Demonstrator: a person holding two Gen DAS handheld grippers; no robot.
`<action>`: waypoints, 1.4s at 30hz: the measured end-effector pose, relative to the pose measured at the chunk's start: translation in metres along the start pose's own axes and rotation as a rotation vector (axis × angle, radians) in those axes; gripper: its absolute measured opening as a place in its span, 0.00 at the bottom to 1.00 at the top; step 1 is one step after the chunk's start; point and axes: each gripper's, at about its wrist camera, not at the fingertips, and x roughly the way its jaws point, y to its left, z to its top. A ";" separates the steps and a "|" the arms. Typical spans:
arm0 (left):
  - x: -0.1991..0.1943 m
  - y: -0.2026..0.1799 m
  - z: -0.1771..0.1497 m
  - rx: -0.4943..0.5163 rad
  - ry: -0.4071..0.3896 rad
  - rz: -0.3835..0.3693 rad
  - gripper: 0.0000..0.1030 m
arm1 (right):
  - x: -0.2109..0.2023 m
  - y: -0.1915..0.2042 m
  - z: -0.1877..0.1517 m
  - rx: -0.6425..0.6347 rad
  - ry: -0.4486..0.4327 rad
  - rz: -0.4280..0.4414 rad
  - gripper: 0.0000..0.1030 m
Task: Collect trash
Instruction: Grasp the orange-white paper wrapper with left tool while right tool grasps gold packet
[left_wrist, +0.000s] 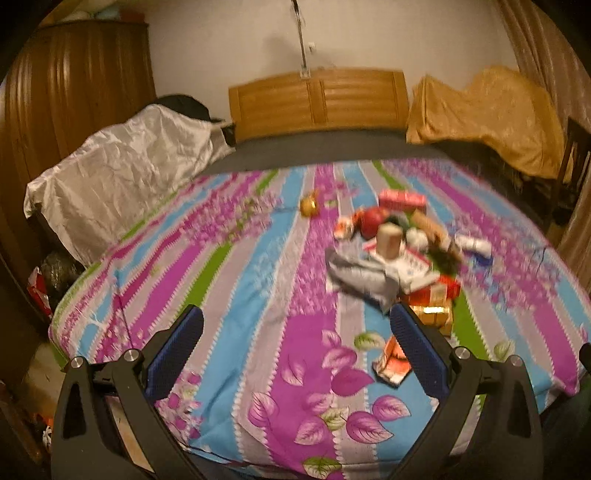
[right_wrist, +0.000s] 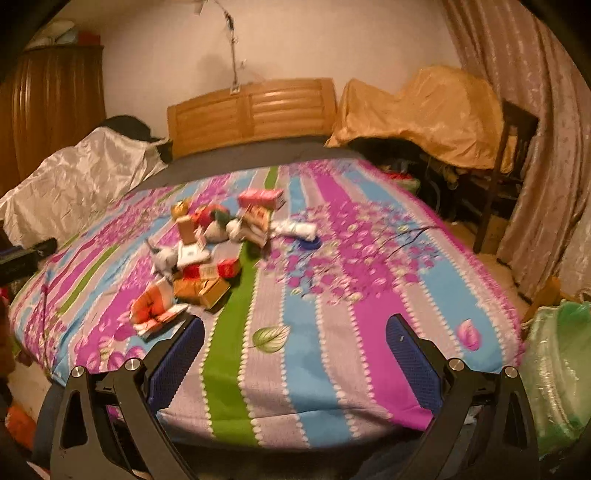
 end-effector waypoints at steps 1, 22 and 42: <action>0.004 -0.003 -0.002 0.007 0.013 -0.005 0.95 | 0.005 0.003 0.001 -0.018 0.014 0.005 0.95; 0.076 -0.046 -0.060 0.190 0.199 -0.392 0.61 | 0.064 0.008 0.017 -0.027 0.119 0.015 0.95; 0.079 -0.009 -0.069 0.069 0.209 -0.490 0.35 | 0.185 0.080 0.040 -0.263 0.316 0.468 0.94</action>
